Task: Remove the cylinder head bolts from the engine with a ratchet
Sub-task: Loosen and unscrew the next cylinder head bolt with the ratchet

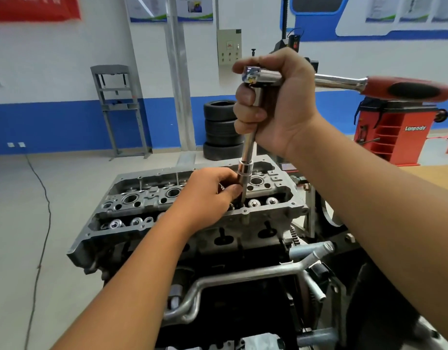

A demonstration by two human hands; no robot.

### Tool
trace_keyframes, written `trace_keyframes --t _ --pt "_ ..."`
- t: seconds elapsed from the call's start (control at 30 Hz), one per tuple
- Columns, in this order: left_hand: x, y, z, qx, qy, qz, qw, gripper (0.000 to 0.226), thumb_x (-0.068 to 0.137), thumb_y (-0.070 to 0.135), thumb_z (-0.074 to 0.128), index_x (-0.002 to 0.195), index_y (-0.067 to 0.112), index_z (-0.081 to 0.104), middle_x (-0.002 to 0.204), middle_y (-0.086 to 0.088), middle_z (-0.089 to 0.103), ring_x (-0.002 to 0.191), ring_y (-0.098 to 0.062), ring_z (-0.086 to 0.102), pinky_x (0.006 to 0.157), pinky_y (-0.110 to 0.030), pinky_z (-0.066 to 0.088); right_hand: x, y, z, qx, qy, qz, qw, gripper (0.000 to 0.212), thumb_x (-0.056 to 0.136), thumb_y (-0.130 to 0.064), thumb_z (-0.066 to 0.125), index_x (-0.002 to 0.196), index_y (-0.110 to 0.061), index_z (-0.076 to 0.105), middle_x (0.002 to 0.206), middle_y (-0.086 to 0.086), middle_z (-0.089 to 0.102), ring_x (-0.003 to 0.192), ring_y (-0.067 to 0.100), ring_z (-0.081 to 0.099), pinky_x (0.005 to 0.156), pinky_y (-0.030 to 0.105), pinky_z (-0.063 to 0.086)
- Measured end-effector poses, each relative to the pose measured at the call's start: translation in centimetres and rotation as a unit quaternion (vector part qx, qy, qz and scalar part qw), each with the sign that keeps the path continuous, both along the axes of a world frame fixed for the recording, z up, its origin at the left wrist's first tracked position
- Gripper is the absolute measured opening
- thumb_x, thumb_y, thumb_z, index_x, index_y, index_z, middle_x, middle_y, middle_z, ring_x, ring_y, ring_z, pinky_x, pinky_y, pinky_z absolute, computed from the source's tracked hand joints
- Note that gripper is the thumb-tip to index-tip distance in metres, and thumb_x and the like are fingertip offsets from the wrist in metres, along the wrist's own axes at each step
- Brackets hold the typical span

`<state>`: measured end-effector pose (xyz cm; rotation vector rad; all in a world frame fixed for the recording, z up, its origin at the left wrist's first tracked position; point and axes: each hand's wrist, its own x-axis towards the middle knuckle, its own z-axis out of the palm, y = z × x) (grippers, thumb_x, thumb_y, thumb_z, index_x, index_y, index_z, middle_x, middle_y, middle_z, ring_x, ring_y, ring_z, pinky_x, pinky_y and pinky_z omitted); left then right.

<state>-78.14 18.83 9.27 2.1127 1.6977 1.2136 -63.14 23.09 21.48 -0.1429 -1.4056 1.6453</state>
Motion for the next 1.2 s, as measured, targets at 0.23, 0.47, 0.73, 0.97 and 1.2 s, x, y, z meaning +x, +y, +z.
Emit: trace_keyframes --t 0.23,0.47,0.73,0.97,1.2 --pt "0.2 0.1 -0.3 0.014 0.012 0.021 1.0 0.031 0.095 0.018 0.073 0.081 0.044 0.066 0.081 0.025 0.069 0.072 0.001 0.062 0.071 -0.029 0.05 0.1 0.9 -0.4 0.023 -0.035 0.106 0.994 0.033 0.076 -0.031 0.044 0.091 -0.01 0.065 0.056 0.004 0.04 0.043 0.012 0.023 0.055 0.026 0.016" --pt "0.7 -0.7 0.6 0.051 -0.176 -0.067 0.981 0.013 0.082 0.025 0.074 0.094 0.029 0.073 0.091 0.001 0.075 0.087 -0.024 0.07 0.074 -0.037 0.063 -2.0 0.6 -0.2 0.035 -0.072 0.128 0.989 0.031 0.078 -0.033 0.047 0.093 -0.013 0.065 0.057 0.003 0.044 0.042 0.013 0.023 0.053 0.025 0.013" --pt "4.9 -0.2 6.2 0.124 -0.436 -0.075 0.888 0.049 0.094 0.063 0.048 0.112 0.021 0.065 0.09 0.0 0.075 0.083 -0.026 0.073 0.067 -0.041 0.059 -2.2 0.0 -1.6 -0.002 0.013 -0.083 0.996 0.027 0.081 -0.039 0.062 0.092 -0.018 0.076 0.081 0.002 0.072 0.064 0.014 0.068 0.053 0.026 0.053" --pt "7.8 0.9 12.2 0.115 -0.45 -0.04 0.884 0.035 0.094 0.044 0.063 0.075 0.017 0.073 0.078 -0.011 0.073 0.074 -0.024 0.074 0.068 -0.039 0.061 -1.0 -1.1 -1.4 -0.037 -0.043 -0.2 0.978 0.046 0.101 -0.05 0.051 0.092 -0.011 0.072 0.075 -0.001 0.075 0.058 0.003 0.069 0.044 0.017 0.048" --pt "7.4 2.0 12.1 0.133 -0.481 -0.002 0.867 0.024 0.093 0.022 0.052 0.07 0.017 0.05 0.049 0.003 0.044 0.038 -0.012 0.037 0.039 -0.022 0.03 5.3 -2.8 -0.8 0.355 -0.222 -0.492 0.763 0.034 0.096 -0.034 0.059 0.073 -0.012 0.069 0.062 0.002 0.065 0.057 0.023 0.063 0.059 0.043 0.055"
